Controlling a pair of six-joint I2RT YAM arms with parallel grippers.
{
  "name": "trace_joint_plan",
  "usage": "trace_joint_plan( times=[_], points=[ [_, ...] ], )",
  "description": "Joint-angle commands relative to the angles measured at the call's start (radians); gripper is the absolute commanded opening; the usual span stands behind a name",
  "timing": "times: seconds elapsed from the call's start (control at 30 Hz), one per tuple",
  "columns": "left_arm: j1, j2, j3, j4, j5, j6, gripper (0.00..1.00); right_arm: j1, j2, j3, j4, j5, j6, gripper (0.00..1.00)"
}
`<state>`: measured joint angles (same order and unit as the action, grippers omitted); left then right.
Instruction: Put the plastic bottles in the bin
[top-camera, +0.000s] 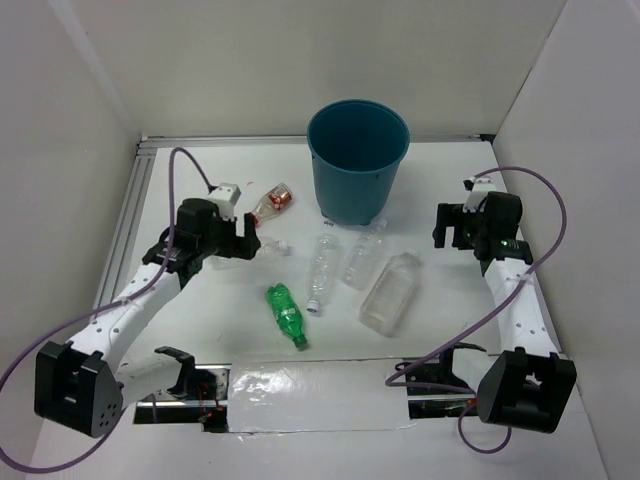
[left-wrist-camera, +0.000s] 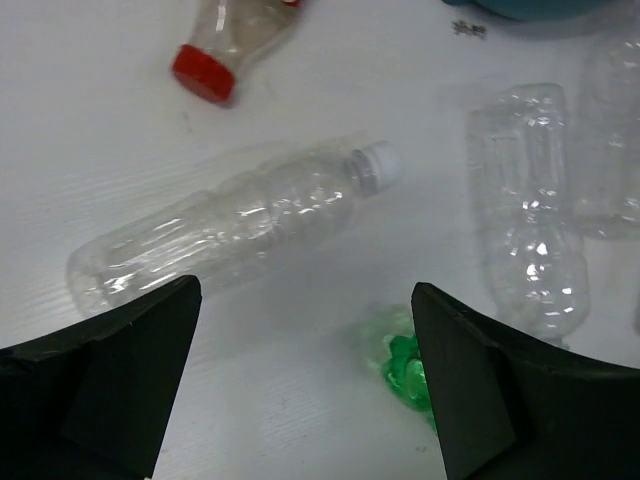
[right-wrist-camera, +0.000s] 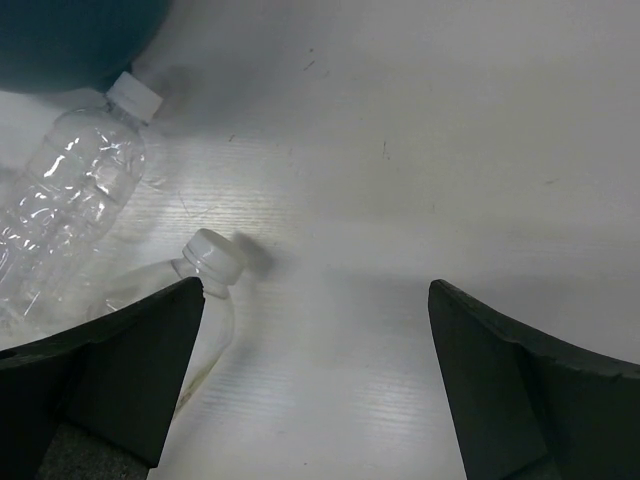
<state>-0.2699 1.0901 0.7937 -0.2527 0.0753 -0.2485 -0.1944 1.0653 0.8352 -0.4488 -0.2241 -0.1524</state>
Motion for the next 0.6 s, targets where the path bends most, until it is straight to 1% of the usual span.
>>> trace_joint_plan(
  times=[0.0, 0.03, 0.1, 0.2, 0.37, 0.5, 0.53, 0.57],
  points=[
    [-0.069, 0.030, 0.047, 0.003, 0.100, 0.141, 0.99, 0.001, -0.007, -0.007, 0.055, 0.040, 0.013, 1.00],
    [-0.087, 0.043, 0.047, 0.003, 0.100, 0.187, 0.99, 0.001, -0.007, -0.007, 0.055, 0.031, 0.001, 1.00],
    [-0.147, 0.053, 0.047, 0.033, 0.055, 0.228, 0.99, 0.001, -0.007, -0.007, 0.035, 0.013, -0.044, 1.00],
    [-0.207, 0.066, 0.047, 0.046, 0.009, 0.313, 0.99, 0.001, -0.007, -0.007, 0.021, -0.038, -0.104, 1.00],
    [-0.265, 0.140, 0.076, 0.046, -0.026, 0.418, 0.98, 0.001, -0.044, -0.018, 0.010, -0.090, -0.171, 1.00],
    [-0.308, 0.220, 0.130, 0.006, -0.058, 0.474, 0.84, -0.008, -0.044, -0.018, 0.001, -0.077, -0.180, 1.00],
    [-0.308, 0.235, 0.130, -0.003, -0.058, 0.483, 0.77, -0.008, -0.044, -0.018, -0.013, -0.090, -0.202, 1.00],
    [-0.318, 0.266, 0.140, -0.003, -0.068, 0.495, 0.73, -0.008, -0.044, -0.018, -0.024, -0.102, -0.216, 1.00]
  ],
)
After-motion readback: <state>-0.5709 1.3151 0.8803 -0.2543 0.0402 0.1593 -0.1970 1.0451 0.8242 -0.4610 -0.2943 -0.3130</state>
